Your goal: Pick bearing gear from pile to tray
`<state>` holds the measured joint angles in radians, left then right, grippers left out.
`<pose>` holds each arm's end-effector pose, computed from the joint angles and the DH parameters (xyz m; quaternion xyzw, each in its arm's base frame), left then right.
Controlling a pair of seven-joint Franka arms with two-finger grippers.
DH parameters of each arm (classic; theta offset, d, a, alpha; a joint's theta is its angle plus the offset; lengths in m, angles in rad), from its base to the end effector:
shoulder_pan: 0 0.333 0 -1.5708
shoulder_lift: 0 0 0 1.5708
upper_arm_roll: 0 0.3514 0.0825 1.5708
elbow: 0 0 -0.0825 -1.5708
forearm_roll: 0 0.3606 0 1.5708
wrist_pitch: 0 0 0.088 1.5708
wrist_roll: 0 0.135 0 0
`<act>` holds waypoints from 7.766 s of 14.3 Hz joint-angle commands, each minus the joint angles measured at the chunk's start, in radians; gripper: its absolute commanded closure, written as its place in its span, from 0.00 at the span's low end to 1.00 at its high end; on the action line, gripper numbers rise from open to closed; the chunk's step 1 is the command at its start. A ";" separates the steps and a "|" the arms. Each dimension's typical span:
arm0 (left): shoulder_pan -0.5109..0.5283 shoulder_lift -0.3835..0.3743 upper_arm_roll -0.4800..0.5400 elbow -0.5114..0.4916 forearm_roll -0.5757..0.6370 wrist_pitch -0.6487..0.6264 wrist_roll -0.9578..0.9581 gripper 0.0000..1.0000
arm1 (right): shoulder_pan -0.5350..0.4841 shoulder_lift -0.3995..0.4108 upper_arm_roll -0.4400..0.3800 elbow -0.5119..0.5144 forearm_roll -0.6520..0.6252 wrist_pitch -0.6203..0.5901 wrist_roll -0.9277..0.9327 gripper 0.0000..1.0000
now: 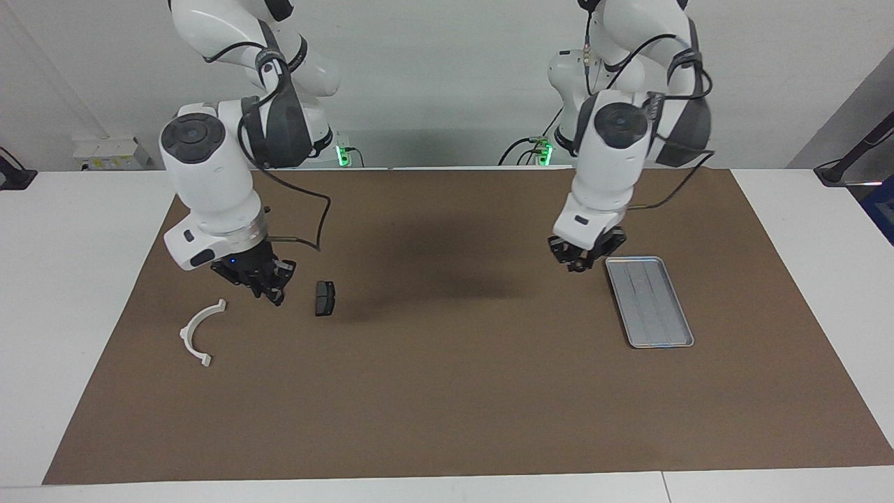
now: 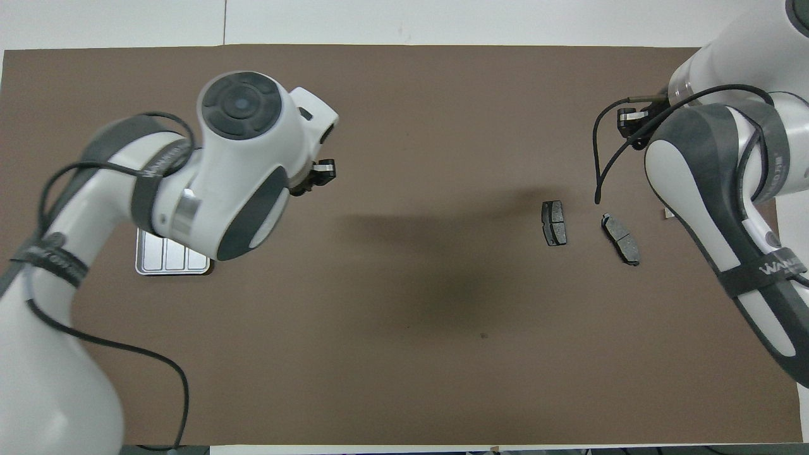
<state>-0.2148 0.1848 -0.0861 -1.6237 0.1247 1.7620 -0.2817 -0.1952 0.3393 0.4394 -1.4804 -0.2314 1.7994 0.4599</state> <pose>0.5758 -0.1596 0.5206 -0.9981 0.0223 0.0066 0.0573 0.6408 0.0925 0.5082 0.9947 -0.0935 0.0203 0.0371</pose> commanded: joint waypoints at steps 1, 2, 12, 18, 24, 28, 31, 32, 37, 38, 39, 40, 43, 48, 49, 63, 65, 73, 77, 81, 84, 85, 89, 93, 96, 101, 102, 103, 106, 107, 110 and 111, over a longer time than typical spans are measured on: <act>0.168 -0.071 -0.014 -0.061 -0.022 -0.045 0.273 1.00 | 0.106 -0.011 0.004 0.006 0.014 -0.021 0.220 1.00; 0.234 -0.085 -0.014 -0.082 -0.033 -0.050 0.385 1.00 | 0.141 -0.011 0.004 0.009 0.014 -0.028 0.288 1.00; 0.341 -0.205 -0.012 -0.528 -0.080 0.384 0.564 1.00 | 0.399 0.095 0.002 -0.017 0.009 0.092 0.695 1.00; 0.313 -0.185 -0.012 -0.602 -0.080 0.519 0.507 1.00 | 0.459 0.199 -0.002 -0.021 -0.017 0.149 0.713 1.00; 0.307 -0.139 -0.012 -0.614 -0.080 0.565 0.480 1.00 | 0.471 0.299 -0.002 -0.035 -0.075 0.247 0.766 1.00; 0.310 -0.136 -0.012 -0.654 -0.080 0.608 0.486 1.00 | 0.470 0.314 -0.002 -0.061 -0.081 0.296 0.764 1.00; 0.310 -0.122 -0.012 -0.676 -0.080 0.652 0.487 1.00 | 0.464 0.314 -0.002 -0.072 -0.094 0.316 0.764 1.00; 0.308 -0.116 -0.012 -0.677 -0.080 0.659 0.486 1.00 | 0.459 0.314 -0.004 -0.080 -0.095 0.331 0.764 1.00; 0.307 -0.093 -0.012 -0.679 -0.080 0.691 0.478 1.00 | 0.451 0.314 -0.005 -0.093 -0.121 0.376 0.766 1.00; 0.307 -0.091 -0.012 -0.679 -0.080 0.695 0.478 1.00 | 0.451 0.314 -0.005 -0.103 -0.121 0.383 0.766 1.00; 0.307 -0.090 -0.012 -0.679 -0.080 0.697 0.478 1.00 | 0.450 0.314 -0.007 -0.115 -0.121 0.399 0.767 1.00; 0.307 -0.081 -0.012 -0.679 -0.080 0.698 0.478 1.00 | 0.448 0.314 -0.008 -0.129 -0.121 0.416 0.767 1.00; 0.307 -0.077 -0.012 -0.680 -0.080 0.711 0.476 1.00 | 0.448 0.314 -0.011 -0.133 -0.129 0.426 0.770 1.00; 0.305 -0.062 -0.012 -0.686 -0.080 0.737 0.475 1.00 | 0.436 0.314 -0.011 -0.136 -0.129 0.420 0.790 1.00; 0.305 -0.061 -0.012 -0.686 -0.080 0.740 0.475 1.00 | 0.434 0.313 -0.011 -0.133 -0.129 0.414 0.796 0.60; 0.287 -0.090 -0.023 -0.458 -0.082 0.332 0.467 0.00 | 0.266 0.178 -0.005 0.038 -0.114 0.100 0.476 0.00; 0.241 -0.100 -0.021 -0.453 -0.102 0.330 0.371 0.00 | 0.218 0.132 -0.005 0.038 -0.112 0.074 0.348 0.00; -0.105 -0.067 -0.020 -0.291 -0.096 0.274 -0.271 0.00 | 0.022 0.001 -0.005 0.035 0.003 0.008 -0.045 0.00; -0.233 0.019 -0.020 -0.076 -0.102 0.136 -0.407 0.00 | -0.050 -0.043 -0.005 0.034 0.050 -0.038 -0.191 0.00; -0.331 0.166 -0.015 0.040 -0.093 0.134 -0.520 0.00 | -0.072 -0.056 -0.007 0.026 0.050 -0.051 -0.251 0.00; -0.362 0.246 -0.015 0.065 -0.047 0.204 -0.574 0.00 | -0.081 -0.059 -0.005 0.028 0.050 -0.063 -0.254 0.00; -0.365 0.261 -0.015 0.059 -0.043 0.244 -0.574 0.00 | -0.084 -0.062 -0.005 0.028 0.050 -0.064 -0.256 0.00; -0.377 0.298 -0.012 0.039 -0.043 0.359 -0.576 0.00 | -0.096 -0.066 -0.007 0.022 0.050 -0.064 -0.302 0.00; -0.370 0.312 -0.012 -0.013 -0.039 0.453 -0.576 0.00 | -0.098 -0.068 -0.007 0.022 0.052 -0.066 -0.319 0.00; -0.368 0.312 -0.011 -0.062 -0.024 0.503 -0.576 0.00 | -0.080 -0.082 -0.019 0.017 0.060 -0.064 -0.322 0.00; -0.368 0.309 -0.011 -0.105 -0.011 0.548 -0.577 0.00 | 0.121 -0.108 -0.275 0.009 0.133 -0.063 -0.363 0.00; -0.368 0.309 -0.009 -0.110 -0.011 0.550 -0.577 0.00 | 0.167 -0.108 -0.338 0.009 0.151 -0.063 -0.392 0.00; -0.371 0.308 -0.009 -0.116 -0.011 0.550 -0.577 0.00 | 0.204 -0.109 -0.385 0.009 0.168 -0.063 -0.409 0.00; -0.382 0.303 -0.007 -0.116 -0.010 0.537 -0.580 0.00 | 0.253 -0.109 -0.448 0.006 0.184 -0.063 -0.417 0.00; -0.388 0.301 -0.007 -0.116 -0.005 0.531 -0.582 0.00 | 0.250 -0.109 -0.449 0.009 0.187 -0.064 -0.415 0.00; -0.405 0.300 -0.001 -0.116 0.026 0.499 -0.582 0.00 | 0.246 -0.108 -0.447 0.006 0.188 -0.064 -0.415 0.00; -0.405 0.300 -0.001 -0.116 0.027 0.498 -0.582 0.00 | 0.246 -0.109 -0.447 0.006 0.188 -0.064 -0.415 0.00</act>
<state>-0.5986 0.5064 -0.1087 -1.7157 0.1275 2.2755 -0.8414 0.0479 0.2563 0.0030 -1.4440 -0.0748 1.7392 0.0696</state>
